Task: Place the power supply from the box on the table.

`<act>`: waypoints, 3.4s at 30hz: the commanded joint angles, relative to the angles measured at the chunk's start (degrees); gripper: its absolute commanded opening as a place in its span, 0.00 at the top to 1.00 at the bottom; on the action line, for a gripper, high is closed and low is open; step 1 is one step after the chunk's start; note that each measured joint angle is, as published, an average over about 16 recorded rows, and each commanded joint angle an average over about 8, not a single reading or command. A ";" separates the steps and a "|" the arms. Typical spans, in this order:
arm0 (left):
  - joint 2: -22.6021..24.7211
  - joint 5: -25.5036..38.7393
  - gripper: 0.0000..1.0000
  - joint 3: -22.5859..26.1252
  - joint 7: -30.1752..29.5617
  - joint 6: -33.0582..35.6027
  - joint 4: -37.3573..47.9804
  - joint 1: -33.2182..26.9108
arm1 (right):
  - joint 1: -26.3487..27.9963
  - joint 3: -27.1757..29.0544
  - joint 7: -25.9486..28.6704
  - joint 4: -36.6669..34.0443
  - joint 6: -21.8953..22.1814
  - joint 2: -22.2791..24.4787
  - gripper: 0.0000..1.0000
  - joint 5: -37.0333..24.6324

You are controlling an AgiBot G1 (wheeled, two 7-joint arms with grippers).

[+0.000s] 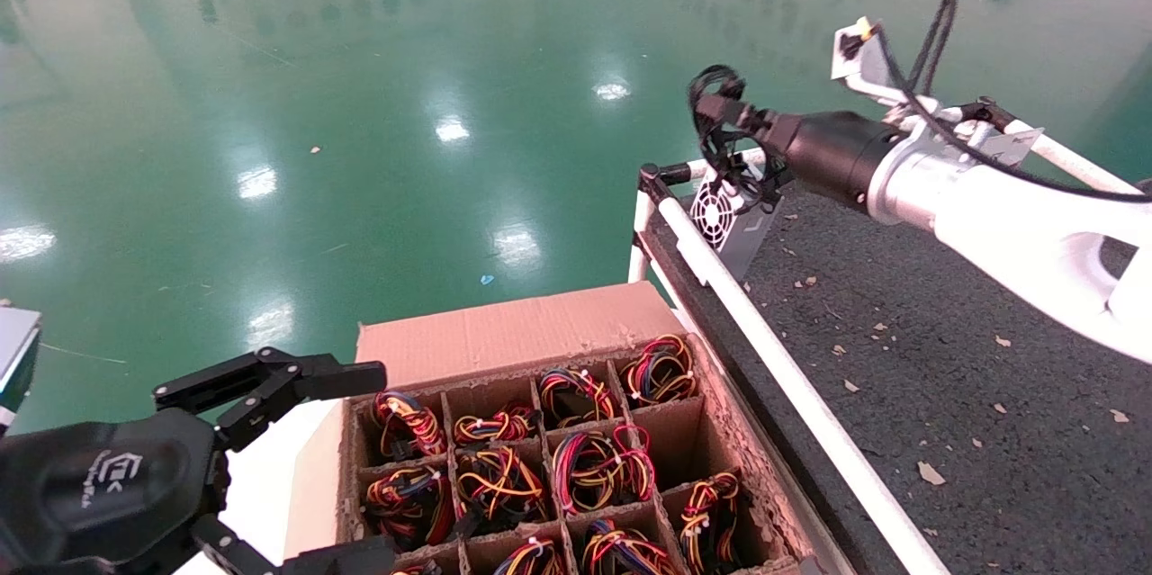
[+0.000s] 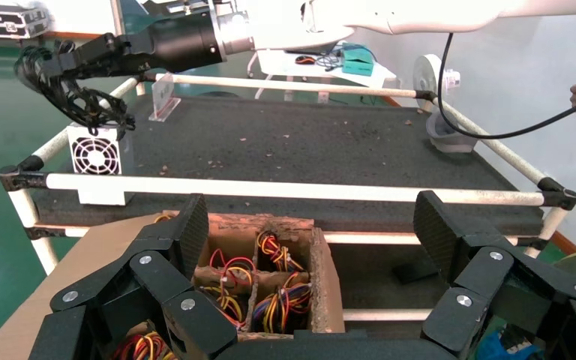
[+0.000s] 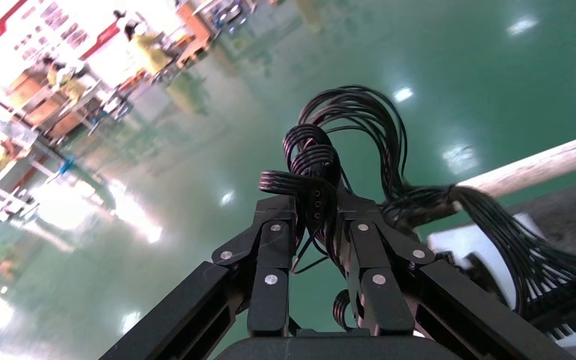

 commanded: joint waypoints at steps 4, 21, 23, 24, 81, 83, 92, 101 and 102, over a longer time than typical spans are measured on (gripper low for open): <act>0.00 0.00 0.00 0.00 0.00 0.00 0.00 0.00 | 0.03 -0.13 0.18 0.41 -2.01 -0.11 1.00 -0.19; 0.00 0.00 0.00 0.00 0.00 0.00 0.00 0.00 | 2.87 -0.45 -0.33 -0.33 3.49 2.50 1.00 -0.66; 0.00 0.00 0.00 0.00 0.00 0.00 0.00 0.00 | 2.85 -0.51 -0.45 -0.35 4.08 2.64 1.00 -0.74; 0.00 0.00 0.00 0.00 0.00 0.00 0.00 0.00 | 2.87 -0.53 -0.51 -0.36 4.37 2.72 1.00 -0.77; -0.01 0.00 0.00 0.00 0.00 -0.02 0.02 0.01 | 1.41 -1.74 -1.96 -0.04 6.95 -0.27 0.00 -2.55; -0.01 0.00 0.00 0.00 0.00 -0.01 0.02 0.01 | 1.40 -1.72 -1.95 -0.04 6.91 -0.26 0.00 -2.51; -0.01 0.00 0.00 0.00 0.00 -0.02 0.02 0.01 | 1.39 -2.99 -2.29 -0.59 5.68 0.36 0.00 -4.32; -0.01 0.00 0.00 0.00 0.00 -0.02 0.02 0.01 | 1.30 -4.28 -4.08 -0.19 3.56 2.28 0.00 -6.18; -0.01 0.00 0.00 0.00 0.00 -0.02 0.02 0.01 | 1.43 -4.34 -4.20 -0.06 3.14 2.58 0.00 -6.26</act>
